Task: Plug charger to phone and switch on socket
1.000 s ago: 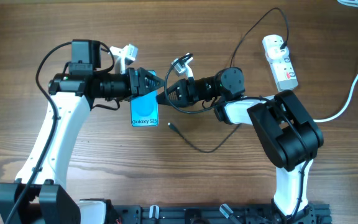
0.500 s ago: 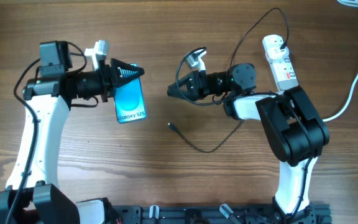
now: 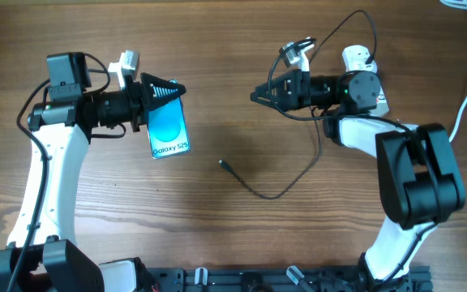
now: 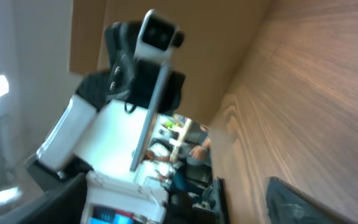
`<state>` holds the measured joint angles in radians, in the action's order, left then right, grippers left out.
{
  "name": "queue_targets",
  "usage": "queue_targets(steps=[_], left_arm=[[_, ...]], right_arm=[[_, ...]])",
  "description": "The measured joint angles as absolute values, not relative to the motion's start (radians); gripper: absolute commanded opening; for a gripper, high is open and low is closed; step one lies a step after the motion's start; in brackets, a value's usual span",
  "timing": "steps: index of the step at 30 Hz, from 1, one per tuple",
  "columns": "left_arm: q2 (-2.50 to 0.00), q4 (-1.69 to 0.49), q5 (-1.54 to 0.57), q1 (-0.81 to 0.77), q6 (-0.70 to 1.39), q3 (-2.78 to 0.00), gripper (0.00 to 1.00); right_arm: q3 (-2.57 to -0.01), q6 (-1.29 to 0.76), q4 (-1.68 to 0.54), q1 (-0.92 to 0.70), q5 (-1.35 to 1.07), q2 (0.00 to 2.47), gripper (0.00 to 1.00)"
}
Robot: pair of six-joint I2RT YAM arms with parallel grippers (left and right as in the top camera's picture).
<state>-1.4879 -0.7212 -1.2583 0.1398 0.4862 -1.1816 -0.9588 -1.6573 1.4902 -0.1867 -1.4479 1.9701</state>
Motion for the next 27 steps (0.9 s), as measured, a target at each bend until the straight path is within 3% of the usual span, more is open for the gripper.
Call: queue_targets(steps=[2, 6, 9, 15, 18, 21, 27], left_arm=[[-1.488, -0.721, -1.247, 0.140, 0.489, -1.182, 0.04], [-1.488, -0.722, -1.226, 0.140, 0.488, -1.182, 0.04], [-1.487, -0.722, -1.203, 0.140, 0.484, -1.182, 0.04], [-1.487, -0.725, -1.174, 0.140, 0.456, -1.182, 0.04], [-1.487, -0.725, -1.184, 0.140, 0.454, -1.182, 0.13], [-1.487, -0.717, -1.241, 0.140, 0.452, -1.182, 0.34], [-1.486, -0.716, -1.300, 0.140, 0.450, -1.182, 0.38]], right_arm=[[-0.958, -1.605, 1.392, -0.191, -1.463, 1.959, 1.00], [-0.953, -1.377, 0.899, -0.196, -1.426, 1.956, 1.00], [-0.943, -1.098, 0.501, -0.197, -1.287, 1.964, 1.00], [-0.938, -0.781, 0.333, -0.217, -1.097, 1.965, 0.99], [-0.939, -0.701, 0.258, -0.220, -1.042, 1.961, 0.99], [-0.953, -0.604, 0.037, -0.219, -0.952, 1.920, 1.00], [-1.063, -0.396, -0.350, -0.219, -0.781, 1.678, 1.00]])
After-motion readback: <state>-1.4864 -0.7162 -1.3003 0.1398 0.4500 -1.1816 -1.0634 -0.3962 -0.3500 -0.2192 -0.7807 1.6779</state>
